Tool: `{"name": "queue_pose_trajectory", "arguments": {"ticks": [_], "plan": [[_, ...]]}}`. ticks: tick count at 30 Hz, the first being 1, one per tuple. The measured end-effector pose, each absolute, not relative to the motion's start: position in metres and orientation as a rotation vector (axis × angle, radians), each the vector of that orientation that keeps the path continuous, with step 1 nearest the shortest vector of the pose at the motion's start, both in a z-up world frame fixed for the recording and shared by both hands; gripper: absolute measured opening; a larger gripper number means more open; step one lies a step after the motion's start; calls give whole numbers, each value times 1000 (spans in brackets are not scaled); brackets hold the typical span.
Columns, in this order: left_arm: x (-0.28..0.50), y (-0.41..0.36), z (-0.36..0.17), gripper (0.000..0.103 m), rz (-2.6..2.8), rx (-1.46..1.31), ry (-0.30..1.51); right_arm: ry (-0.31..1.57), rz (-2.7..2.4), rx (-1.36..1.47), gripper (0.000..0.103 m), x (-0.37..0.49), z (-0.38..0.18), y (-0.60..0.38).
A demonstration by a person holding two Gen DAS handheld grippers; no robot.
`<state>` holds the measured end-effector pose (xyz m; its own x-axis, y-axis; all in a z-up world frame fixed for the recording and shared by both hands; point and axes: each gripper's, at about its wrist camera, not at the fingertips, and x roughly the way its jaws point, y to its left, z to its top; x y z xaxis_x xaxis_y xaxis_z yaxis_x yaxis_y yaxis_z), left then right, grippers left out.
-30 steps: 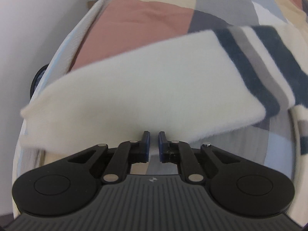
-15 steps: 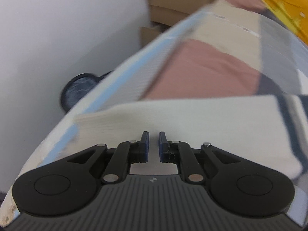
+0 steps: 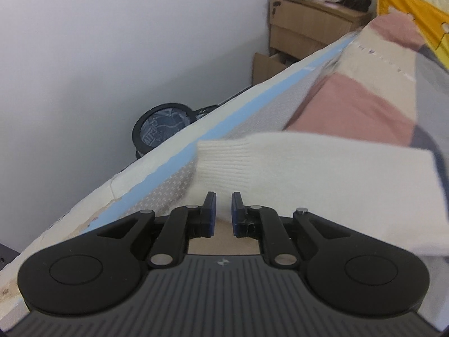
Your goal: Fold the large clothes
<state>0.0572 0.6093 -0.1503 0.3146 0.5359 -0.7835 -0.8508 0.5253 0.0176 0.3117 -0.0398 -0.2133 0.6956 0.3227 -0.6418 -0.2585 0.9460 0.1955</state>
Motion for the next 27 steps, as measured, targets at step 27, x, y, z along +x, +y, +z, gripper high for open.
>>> {"name": "queue_pose_trajectory", "arguments": {"ticks": [27], "plan": [[71, 256, -133, 49, 439, -671, 1074, 736, 428, 184, 68, 281, -203, -76]]}}
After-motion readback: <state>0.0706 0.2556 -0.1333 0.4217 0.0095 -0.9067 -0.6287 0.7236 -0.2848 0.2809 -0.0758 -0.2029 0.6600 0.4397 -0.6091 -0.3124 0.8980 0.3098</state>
